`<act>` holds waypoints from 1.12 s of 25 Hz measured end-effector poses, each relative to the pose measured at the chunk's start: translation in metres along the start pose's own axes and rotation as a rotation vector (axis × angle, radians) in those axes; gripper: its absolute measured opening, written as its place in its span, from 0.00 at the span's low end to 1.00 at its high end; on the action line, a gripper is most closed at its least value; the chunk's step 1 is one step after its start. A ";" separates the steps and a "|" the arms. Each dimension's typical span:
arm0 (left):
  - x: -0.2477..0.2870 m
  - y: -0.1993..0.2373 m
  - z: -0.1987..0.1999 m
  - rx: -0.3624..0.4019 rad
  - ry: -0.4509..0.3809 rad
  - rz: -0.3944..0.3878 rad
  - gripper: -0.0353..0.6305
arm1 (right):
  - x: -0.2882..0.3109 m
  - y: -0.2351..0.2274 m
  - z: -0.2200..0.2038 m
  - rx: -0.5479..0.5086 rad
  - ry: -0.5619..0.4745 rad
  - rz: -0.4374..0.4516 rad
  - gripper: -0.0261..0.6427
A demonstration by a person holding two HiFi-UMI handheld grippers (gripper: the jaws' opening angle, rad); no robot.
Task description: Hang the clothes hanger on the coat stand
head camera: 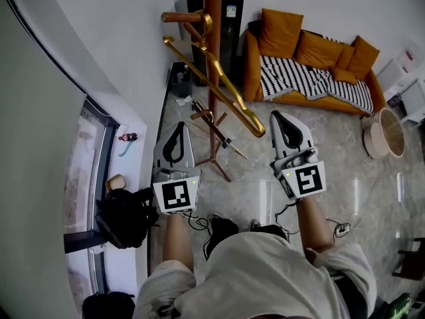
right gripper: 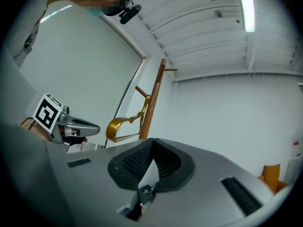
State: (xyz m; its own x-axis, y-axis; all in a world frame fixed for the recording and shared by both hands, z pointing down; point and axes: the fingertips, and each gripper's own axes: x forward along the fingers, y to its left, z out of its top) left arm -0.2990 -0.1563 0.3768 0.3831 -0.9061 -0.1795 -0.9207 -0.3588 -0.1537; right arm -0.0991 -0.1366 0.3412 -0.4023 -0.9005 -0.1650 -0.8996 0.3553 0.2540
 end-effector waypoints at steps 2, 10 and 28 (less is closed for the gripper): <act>-0.004 -0.011 -0.005 -0.023 0.010 0.007 0.07 | -0.005 0.002 -0.015 0.023 0.024 0.009 0.05; -0.033 -0.082 -0.013 -0.080 0.053 0.044 0.07 | -0.048 -0.002 -0.021 0.037 -0.011 0.061 0.05; -0.149 -0.214 0.040 -0.041 0.087 0.199 0.07 | -0.193 -0.006 0.007 0.086 -0.095 0.173 0.05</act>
State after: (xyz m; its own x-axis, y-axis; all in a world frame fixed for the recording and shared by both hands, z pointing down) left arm -0.1563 0.0644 0.3978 0.1872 -0.9753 -0.1173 -0.9805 -0.1782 -0.0834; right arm -0.0167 0.0370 0.3647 -0.5625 -0.7981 -0.2160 -0.8253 0.5261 0.2051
